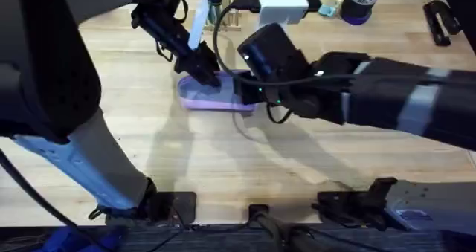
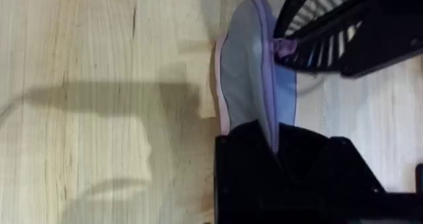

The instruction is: Unzip the bag, pick up the pens from the table one at a time and place them inside, then zip the bag closed.

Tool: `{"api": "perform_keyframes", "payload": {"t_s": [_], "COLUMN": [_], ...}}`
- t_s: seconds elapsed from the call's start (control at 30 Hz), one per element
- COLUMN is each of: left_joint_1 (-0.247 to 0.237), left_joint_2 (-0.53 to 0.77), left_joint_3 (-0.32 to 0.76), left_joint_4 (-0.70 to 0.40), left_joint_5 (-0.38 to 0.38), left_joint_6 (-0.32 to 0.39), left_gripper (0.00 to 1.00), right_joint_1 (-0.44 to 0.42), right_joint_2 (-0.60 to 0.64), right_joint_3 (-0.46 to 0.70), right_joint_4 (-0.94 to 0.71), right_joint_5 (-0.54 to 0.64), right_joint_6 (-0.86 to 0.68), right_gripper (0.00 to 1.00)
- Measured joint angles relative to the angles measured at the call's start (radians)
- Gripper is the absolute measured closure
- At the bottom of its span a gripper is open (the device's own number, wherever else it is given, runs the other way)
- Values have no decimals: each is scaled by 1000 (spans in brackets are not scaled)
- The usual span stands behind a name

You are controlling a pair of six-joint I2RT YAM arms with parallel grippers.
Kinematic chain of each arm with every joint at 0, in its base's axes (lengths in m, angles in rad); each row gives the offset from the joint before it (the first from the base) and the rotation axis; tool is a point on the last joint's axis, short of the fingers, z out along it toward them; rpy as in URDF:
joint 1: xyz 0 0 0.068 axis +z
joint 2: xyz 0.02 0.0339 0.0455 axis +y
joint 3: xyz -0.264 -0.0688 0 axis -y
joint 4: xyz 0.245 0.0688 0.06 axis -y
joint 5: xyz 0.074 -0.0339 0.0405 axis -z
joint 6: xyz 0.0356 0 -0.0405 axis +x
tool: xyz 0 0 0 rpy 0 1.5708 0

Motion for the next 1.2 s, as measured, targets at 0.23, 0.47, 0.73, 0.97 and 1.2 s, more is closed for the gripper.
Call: {"api": "perform_keyframes", "payload": {"t_s": [0.23, 0.47, 0.73, 0.97, 1.2], "left_joint_1": [-1, -10, -13, -10, -9], "left_joint_2": [0, 0, 0, 0, 0], "left_joint_3": [0, 0, 0, -1, -1], "left_joint_4": [-5, 2, 5, 0, 0], "left_joint_5": [2, 15, 19, 15, 15], "left_joint_6": [0, 0, 0, 0, 0], "left_gripper": [958, 958, 957, 957, 957], "right_joint_1": [-80, -163, -267, -428, -468], "right_joint_2": [-123, -134, -59, -22, -36], "right_joint_3": [-3, -3, -40, -140, -143], "right_joint_4": [-135, -185, -173, -152, -132], "right_joint_5": [41, -34, -119, -126, -151], "right_joint_6": [-29, -32, -33, -35, -73], "right_gripper": [970, 970, 967, 968, 949]}}
